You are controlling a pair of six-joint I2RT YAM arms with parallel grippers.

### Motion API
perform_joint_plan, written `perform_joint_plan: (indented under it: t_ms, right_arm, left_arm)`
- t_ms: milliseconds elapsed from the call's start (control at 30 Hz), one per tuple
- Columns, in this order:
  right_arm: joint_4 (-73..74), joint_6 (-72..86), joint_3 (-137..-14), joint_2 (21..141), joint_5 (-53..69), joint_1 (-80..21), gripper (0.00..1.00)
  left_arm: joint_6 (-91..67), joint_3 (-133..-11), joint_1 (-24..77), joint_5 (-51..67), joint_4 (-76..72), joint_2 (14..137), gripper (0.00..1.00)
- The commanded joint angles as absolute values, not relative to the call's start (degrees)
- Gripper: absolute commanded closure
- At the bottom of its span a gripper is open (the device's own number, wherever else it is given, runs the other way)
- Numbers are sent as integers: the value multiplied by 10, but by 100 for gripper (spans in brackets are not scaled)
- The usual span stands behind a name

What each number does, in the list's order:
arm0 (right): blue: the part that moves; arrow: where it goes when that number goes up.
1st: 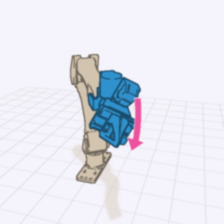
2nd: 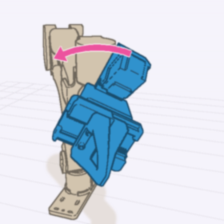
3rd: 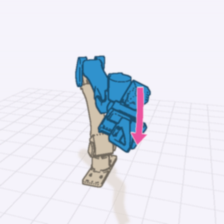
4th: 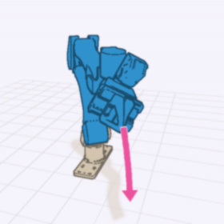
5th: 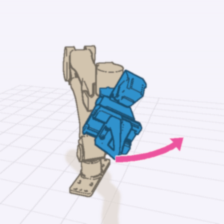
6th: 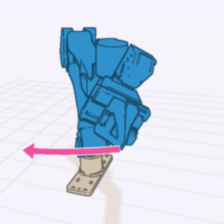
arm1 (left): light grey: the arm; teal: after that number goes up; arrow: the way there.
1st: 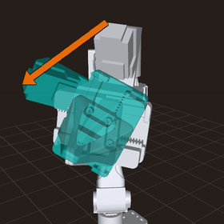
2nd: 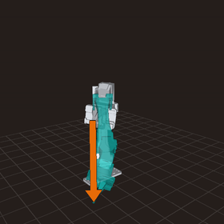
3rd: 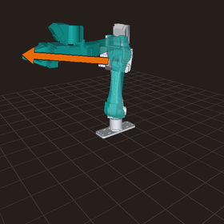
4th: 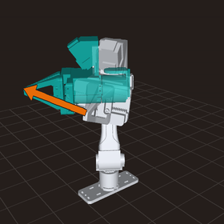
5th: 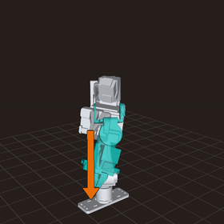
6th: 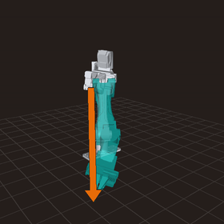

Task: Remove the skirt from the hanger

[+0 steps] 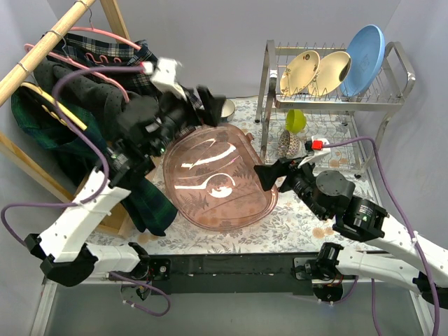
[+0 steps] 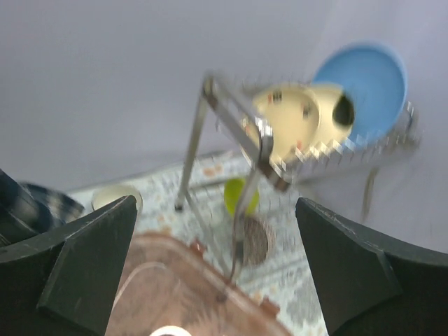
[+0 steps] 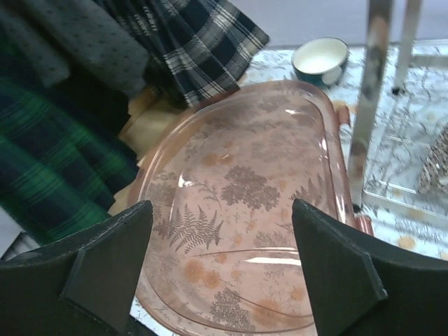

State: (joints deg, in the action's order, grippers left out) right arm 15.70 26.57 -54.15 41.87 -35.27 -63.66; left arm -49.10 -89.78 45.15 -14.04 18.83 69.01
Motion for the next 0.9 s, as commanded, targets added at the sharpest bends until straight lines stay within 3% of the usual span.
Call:
perform_joint_plan:
  t_ms: [0,267,600,867]
  right_arm:
    - [62,181,-613,487,-293,-637,14]
    - [76,184,-880,735,-131,-642,27]
    - [50,115,-1230,1049,-145,-737,30]
    - [-119,52,-1236,1124,-184,-756,29]
  left_arm:
    - [-458,-1065,454,-250,303,701,2]
    - [-495,-1121,454,-231,340,588,2]
    - [-569,-1165,454,-186,416,500,2]
    - [-583,-1183,454,-167,432,476,2]
